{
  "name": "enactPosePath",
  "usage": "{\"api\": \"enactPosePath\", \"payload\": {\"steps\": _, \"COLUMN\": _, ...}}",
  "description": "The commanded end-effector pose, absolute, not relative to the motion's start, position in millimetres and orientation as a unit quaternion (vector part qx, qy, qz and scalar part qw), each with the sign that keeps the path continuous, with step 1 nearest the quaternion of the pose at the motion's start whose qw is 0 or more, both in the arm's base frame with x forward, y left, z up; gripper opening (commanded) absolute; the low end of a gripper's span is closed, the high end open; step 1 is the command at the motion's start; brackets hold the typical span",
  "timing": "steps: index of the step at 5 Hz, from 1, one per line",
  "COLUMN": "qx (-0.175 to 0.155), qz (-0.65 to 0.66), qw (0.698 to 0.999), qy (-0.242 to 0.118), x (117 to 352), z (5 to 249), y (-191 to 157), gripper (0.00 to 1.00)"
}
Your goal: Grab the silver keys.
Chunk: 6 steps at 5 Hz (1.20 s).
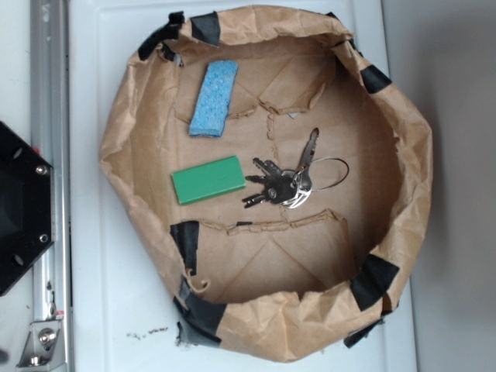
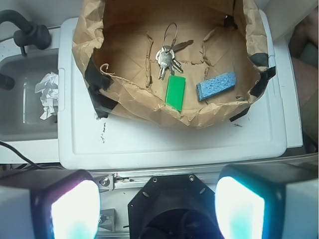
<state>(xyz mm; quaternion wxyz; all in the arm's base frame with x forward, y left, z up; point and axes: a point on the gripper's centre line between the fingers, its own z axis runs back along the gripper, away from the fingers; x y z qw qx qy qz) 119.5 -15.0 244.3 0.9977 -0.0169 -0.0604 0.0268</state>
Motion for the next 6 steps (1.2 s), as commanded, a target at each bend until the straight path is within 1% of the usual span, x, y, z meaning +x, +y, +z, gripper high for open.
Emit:
{"api": "enactPosePath", "payload": {"steps": 1, "qx": -0.017, "qz": 0.027, "qw": 0.998, "qy": -0.060, "x": 119.5, "z": 244.3, "y": -15.0, "gripper": 1.00}}
{"api": "enactPosePath", "payload": {"steps": 2, "qx": 0.000, "qz": 0.026, "qw": 0.998, "qy": -0.064, "x": 152.6, "z": 237.9, "y": -9.8, "gripper": 1.00}}
{"api": "enactPosePath", "payload": {"steps": 3, "qx": 0.018, "qz": 0.029, "qw": 0.998, "qy": -0.056, "x": 187.8, "z": 226.3, "y": -0.2, "gripper": 1.00}}
{"api": "enactPosePath", "payload": {"steps": 4, "qx": 0.022, "qz": 0.003, "qw": 0.998, "qy": -0.055, "x": 213.9, "z": 205.9, "y": 8.4, "gripper": 1.00}}
{"api": "enactPosePath", "payload": {"steps": 5, "qx": 0.008, "qz": -0.043, "qw": 0.998, "qy": -0.046, "x": 240.1, "z": 177.8, "y": 13.5, "gripper": 1.00}}
{"api": "enactPosePath", "payload": {"steps": 6, "qx": -0.006, "qz": -0.064, "qw": 0.996, "qy": -0.057, "x": 258.9, "z": 152.9, "y": 16.3, "gripper": 1.00}}
